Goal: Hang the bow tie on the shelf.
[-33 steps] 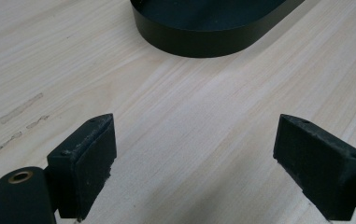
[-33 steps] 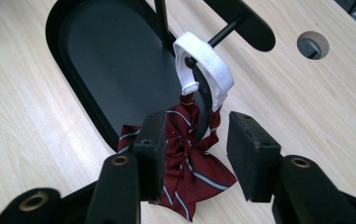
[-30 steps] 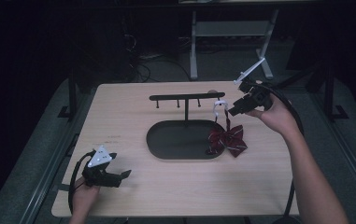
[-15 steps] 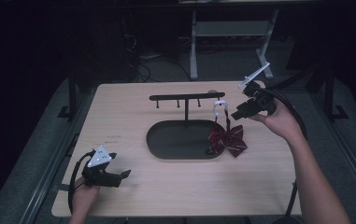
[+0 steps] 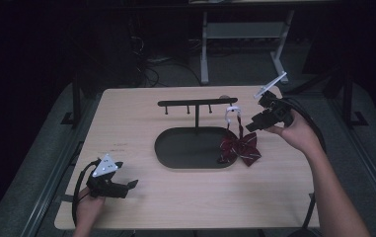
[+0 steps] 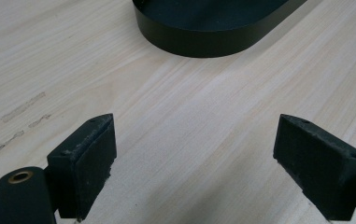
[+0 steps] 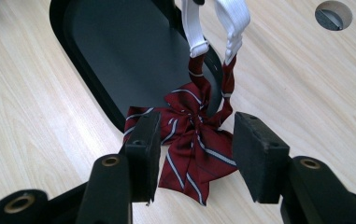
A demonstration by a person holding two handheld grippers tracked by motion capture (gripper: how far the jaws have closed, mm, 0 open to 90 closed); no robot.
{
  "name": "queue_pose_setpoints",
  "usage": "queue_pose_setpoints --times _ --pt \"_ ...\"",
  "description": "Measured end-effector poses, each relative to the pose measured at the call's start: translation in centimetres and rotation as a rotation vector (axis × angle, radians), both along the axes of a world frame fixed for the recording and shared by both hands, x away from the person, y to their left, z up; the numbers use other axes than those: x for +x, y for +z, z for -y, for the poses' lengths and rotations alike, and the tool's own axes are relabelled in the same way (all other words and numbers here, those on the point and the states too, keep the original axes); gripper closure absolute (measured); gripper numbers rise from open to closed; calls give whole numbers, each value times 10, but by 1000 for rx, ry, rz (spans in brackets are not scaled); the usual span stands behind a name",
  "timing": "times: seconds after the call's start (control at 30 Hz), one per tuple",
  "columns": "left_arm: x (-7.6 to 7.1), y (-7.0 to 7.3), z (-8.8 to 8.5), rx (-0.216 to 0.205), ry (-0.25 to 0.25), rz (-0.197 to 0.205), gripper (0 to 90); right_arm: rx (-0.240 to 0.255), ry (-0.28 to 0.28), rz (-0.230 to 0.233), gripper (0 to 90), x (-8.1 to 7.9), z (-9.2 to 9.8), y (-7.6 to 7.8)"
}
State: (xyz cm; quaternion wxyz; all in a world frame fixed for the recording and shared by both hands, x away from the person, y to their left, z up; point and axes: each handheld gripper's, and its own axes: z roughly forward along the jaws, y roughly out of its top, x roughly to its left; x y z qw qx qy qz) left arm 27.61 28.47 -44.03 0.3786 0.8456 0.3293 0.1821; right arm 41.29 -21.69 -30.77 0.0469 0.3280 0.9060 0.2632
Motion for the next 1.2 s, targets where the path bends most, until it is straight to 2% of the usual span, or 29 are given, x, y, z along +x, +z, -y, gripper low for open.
queue_pose_setpoints --times 0.67,1.2 --pt "0 0 0 1 1 1 132 29 -11 -40 509 -10 16 -29" --pt "0 0 1 3 -2 0 132 32 -17 -60 506 -18 21 -45"
